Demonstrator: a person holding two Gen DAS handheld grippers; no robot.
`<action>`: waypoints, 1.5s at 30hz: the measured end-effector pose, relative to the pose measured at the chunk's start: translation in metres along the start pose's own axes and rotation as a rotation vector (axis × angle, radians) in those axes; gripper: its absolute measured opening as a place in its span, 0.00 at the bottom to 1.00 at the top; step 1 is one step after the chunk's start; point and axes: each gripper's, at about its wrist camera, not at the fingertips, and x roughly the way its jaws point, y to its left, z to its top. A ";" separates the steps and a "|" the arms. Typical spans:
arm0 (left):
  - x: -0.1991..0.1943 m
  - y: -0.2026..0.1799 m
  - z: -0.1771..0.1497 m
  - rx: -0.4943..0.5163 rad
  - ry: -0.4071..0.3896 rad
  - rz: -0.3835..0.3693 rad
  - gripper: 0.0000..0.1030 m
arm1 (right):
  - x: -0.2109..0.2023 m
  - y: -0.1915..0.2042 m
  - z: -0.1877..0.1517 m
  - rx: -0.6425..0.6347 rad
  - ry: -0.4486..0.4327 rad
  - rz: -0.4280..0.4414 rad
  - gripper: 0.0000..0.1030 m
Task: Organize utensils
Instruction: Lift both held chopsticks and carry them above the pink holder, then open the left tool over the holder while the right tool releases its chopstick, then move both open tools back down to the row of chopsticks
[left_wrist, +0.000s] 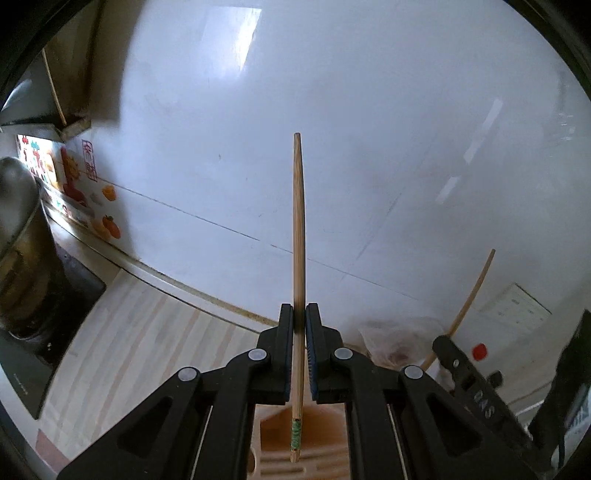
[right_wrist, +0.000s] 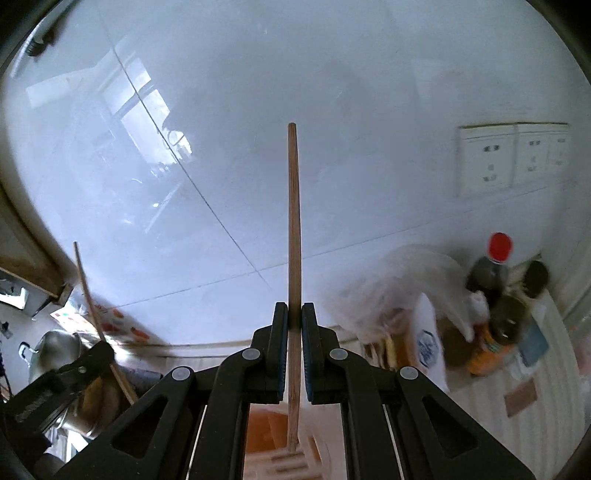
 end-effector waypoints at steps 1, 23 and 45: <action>0.006 0.001 -0.001 0.000 -0.001 0.000 0.04 | 0.009 0.002 -0.002 -0.005 0.004 0.004 0.07; 0.024 -0.008 -0.046 0.163 0.126 -0.001 0.08 | 0.007 -0.002 -0.054 -0.134 0.055 0.021 0.08; -0.059 0.040 -0.138 0.308 0.140 0.198 1.00 | -0.115 -0.082 -0.106 0.063 0.056 -0.117 0.84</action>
